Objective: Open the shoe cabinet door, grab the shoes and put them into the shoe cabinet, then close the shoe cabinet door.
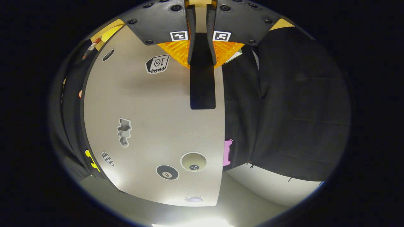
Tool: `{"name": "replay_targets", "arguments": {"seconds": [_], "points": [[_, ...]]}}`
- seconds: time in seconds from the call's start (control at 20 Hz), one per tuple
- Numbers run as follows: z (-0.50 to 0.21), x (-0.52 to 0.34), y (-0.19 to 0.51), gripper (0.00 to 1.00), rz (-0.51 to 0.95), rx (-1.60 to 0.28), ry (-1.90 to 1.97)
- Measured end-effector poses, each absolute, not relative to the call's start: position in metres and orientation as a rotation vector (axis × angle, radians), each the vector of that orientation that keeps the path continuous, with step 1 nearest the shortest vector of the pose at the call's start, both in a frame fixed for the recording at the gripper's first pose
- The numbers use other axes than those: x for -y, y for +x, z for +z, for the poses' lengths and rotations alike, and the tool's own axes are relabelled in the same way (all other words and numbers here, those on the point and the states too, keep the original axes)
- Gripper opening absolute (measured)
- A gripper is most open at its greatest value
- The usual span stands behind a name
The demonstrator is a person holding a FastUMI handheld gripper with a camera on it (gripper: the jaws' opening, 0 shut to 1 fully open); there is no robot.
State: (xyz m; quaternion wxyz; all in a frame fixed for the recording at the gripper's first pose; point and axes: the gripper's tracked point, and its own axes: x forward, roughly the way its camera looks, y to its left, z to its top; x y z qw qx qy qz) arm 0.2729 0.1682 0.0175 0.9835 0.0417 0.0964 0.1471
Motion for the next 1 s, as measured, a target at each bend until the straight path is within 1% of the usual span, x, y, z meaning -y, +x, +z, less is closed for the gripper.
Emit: {"name": "replay_targets", "arguments": {"seconds": [1.0], "points": [[0.024, -0.132, 0.242, 0.15, 0.29, -0.209, 0.124]]}}
